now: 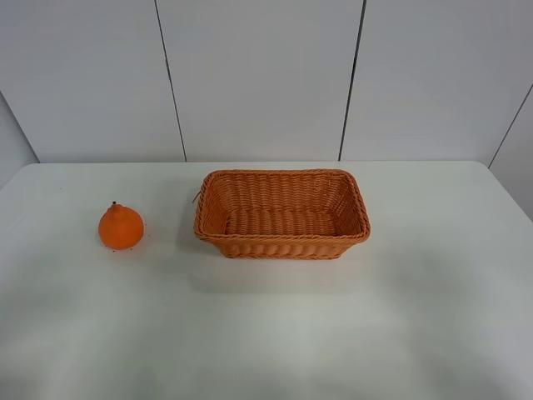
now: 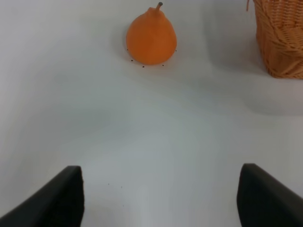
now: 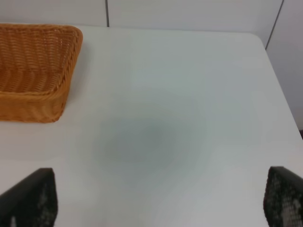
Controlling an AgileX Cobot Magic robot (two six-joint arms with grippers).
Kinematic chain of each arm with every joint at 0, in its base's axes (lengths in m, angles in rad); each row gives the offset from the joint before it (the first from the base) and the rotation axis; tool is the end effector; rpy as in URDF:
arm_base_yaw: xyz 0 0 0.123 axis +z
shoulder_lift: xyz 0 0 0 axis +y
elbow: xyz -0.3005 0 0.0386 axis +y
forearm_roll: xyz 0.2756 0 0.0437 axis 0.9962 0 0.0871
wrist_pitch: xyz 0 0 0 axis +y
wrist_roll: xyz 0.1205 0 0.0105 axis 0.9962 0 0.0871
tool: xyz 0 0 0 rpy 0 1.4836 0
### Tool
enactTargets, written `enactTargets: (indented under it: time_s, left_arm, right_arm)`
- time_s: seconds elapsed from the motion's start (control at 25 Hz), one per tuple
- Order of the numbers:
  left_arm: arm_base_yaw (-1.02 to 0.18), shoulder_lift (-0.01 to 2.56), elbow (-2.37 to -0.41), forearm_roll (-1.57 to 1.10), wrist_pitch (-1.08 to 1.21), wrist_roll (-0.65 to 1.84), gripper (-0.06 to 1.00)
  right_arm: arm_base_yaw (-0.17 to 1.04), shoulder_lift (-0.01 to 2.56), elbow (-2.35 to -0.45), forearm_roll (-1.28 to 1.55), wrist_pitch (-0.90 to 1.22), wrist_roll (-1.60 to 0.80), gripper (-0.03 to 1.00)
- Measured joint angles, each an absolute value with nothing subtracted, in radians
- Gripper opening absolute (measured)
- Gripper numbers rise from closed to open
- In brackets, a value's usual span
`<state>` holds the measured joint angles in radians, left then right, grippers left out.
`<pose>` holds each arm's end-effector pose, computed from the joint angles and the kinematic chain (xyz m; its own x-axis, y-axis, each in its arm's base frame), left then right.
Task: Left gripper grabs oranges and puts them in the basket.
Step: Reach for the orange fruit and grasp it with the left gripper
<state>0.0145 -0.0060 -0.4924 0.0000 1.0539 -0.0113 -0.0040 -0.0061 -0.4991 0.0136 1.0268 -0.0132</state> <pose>0.0284 0.0004 0.2753 -0.4511 -0.0178 -0.8923 -0.0196 0.9998 -0.0101 0.0290 0.0013 0.2805 -0.4208 -0.0045 -0.9072 -0.0091 1.0000 -0.0007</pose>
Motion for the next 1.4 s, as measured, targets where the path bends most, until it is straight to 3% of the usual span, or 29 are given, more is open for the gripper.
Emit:
enactTargets:
  time_s: [1.4]
  left_arm:
    - [0.015,0.017,-0.504,0.0,1.045,-0.011,0.78]
  right_arm:
    - [-0.004,-0.006,-0.499,0.014,1.027,-0.013,0.69]
